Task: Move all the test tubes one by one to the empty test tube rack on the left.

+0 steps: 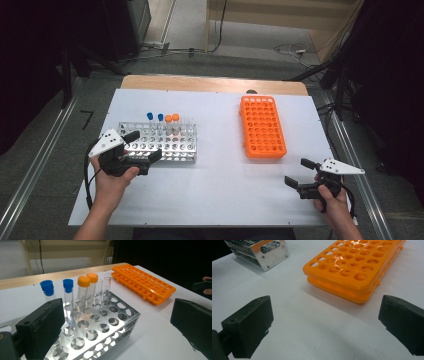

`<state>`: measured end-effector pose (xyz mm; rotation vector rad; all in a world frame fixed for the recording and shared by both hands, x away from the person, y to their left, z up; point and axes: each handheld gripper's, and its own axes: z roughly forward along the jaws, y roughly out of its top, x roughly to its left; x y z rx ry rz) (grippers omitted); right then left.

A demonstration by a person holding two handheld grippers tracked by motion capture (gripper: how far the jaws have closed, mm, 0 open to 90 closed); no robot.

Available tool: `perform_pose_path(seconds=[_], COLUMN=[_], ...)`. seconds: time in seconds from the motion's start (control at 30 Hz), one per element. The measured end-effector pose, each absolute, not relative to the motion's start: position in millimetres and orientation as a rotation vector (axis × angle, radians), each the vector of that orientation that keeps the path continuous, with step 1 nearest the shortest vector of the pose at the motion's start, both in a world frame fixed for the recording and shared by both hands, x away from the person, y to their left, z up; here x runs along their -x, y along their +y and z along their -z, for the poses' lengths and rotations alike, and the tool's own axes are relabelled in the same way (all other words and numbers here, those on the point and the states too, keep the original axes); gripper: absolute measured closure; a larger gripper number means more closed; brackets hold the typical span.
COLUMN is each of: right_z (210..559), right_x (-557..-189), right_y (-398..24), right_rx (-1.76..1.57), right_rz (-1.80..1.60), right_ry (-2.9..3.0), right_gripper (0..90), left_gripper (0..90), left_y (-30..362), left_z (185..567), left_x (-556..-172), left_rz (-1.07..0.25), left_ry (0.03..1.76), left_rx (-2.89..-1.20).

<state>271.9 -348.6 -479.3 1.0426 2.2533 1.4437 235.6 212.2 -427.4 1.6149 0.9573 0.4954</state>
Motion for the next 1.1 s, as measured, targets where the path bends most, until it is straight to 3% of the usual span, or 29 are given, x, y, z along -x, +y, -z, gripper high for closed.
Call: perform_pose_path(seconds=[0.6, 1.1], right_z=[481.4, 485.8], right_x=[-272.9, -274.1], right_y=[-348.3, -344.0], right_rx=[-1.041, -1.019], right_rz=[-1.436, -1.412], right_ry=[2.26, 2.287], right_gripper=[0.0, 0.0], left_gripper=[0.0, 0.0], left_y=[232.2, 255.4], left_z=[453.6, 470.2], left_x=[-196.3, -189.4], left_rz=[-0.5, -0.511], left_ry=[0.968, 1.006], left_rx=[-1.602, -1.555])
